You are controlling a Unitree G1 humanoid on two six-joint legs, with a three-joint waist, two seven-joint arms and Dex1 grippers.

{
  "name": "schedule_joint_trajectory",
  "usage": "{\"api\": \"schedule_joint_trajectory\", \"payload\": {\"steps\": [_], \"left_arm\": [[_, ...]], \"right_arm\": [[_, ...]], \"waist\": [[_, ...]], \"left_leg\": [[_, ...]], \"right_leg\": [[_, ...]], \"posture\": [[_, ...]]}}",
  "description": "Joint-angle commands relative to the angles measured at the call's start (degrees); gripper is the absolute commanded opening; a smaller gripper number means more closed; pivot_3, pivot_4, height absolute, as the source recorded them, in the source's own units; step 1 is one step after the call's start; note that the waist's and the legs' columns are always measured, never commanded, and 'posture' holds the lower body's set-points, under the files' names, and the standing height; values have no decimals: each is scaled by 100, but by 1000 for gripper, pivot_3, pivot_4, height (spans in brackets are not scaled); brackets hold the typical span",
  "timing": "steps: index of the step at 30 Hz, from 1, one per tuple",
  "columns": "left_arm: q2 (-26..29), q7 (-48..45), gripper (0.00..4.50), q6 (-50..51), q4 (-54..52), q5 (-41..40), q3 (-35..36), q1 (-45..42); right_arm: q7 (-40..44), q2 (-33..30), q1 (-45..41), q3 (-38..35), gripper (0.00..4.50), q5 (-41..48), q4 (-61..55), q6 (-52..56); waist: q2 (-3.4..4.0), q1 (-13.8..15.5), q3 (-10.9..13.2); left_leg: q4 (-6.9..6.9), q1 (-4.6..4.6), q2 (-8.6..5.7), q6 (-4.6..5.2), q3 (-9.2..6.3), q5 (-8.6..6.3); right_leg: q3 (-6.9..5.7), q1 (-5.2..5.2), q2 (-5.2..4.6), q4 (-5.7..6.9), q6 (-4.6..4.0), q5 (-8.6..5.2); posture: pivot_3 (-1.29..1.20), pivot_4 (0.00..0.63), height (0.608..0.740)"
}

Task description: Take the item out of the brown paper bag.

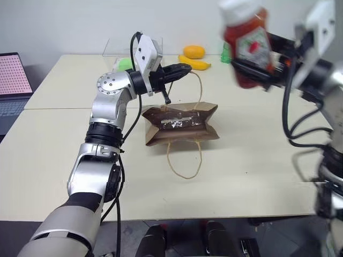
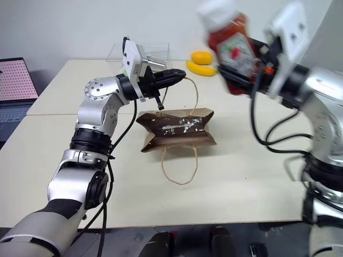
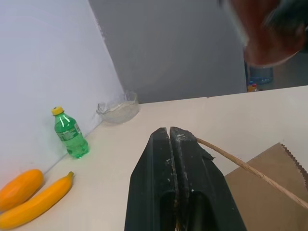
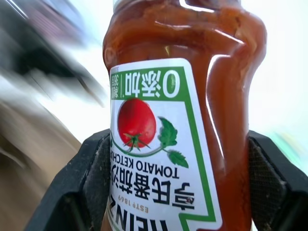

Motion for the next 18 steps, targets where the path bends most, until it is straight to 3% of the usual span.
{"api": "schedule_joint_trajectory", "payload": {"steps": [1, 5, 14, 18], "left_arm": [[0, -29, 0, -111, -121, -4, 17, -125], [-49, -50, 0, -141, -105, -4, -1, -170], [-80, -107, 0, -122, -249, -22, 11, -116], [-86, -106, 0, -144, -191, -14, 16, -137]], "right_arm": [[-52, -496, 632, 265, 3249, -698, 360, -934], [-146, -872, 1358, 987, 3249, -1554, 1039, -2015], [156, -751, 1813, 1813, 3249, -2030, 1470, -2553], [350, -778, 1842, 1725, 4483, -1975, 1514, -2539]], "waist": [[3, -22, 2], [9, -160, 3], [8, -221, 3], [8, -207, 3]], "left_leg": [[2, 0, 2, 0, 6, 0], [0, 11, 11, 1, 27, 0], [6, 11, 12, 0, 20, 1], [8, 11, 10, 0, 16, 1]], "right_leg": [[3, -1, 0, 2, 0, 0], [17, -3, 4, 10, 1, 0], [15, 4, 5, 9, 2, 1], [13, 6, 6, 6, 4, 2]], "posture": [[0, 150, 740], [0, 150, 740], [0, 150, 740], [0, 150, 740]]}}
